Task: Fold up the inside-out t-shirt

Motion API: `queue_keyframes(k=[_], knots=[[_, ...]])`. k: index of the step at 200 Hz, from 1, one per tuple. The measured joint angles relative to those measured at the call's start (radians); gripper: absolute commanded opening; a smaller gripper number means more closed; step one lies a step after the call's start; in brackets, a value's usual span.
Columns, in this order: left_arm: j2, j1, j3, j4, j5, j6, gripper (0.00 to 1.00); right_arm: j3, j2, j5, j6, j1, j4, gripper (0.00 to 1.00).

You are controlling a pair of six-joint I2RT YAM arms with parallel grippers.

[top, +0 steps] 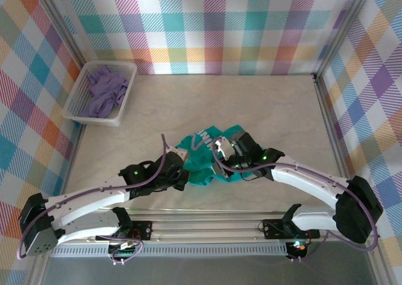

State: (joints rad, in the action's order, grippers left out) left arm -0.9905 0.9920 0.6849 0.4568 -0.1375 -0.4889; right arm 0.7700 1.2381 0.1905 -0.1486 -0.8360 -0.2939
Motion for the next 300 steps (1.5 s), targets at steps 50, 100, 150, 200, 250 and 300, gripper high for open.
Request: queue_keyframes(k=[50, 100, 150, 200, 250, 300], knots=[[0.169, 0.0, -0.137, 0.001, 0.013, -0.108, 0.38, -0.051, 0.013, 0.029, 0.028, -0.081, -0.024, 0.31], [0.271, -0.001, -0.162, 0.064, 0.054, -0.145, 0.67, -0.061, -0.076, 0.103, 0.048, -0.075, -0.029, 0.45], [0.078, -0.207, -0.037, 0.028, 0.015, -0.132, 0.69, 0.057, 0.047, 0.008, -0.042, 0.061, 0.072, 0.5], [-0.28, -0.547, 0.065, -0.257, 0.214, -0.102, 0.74, 0.229, 0.307, -0.011, -0.121, 0.321, 0.11, 0.69], [-0.668, -0.568, 0.199, -0.375, 0.44, -0.093, 0.56, 0.349, 0.57, 0.136, -0.129, 0.318, 0.097, 0.61], [-0.723, -0.577, 0.257, -0.407, 0.523, -0.091, 0.0, 0.411, 0.584, 0.226, -0.1, 0.329, 0.09, 0.0]])
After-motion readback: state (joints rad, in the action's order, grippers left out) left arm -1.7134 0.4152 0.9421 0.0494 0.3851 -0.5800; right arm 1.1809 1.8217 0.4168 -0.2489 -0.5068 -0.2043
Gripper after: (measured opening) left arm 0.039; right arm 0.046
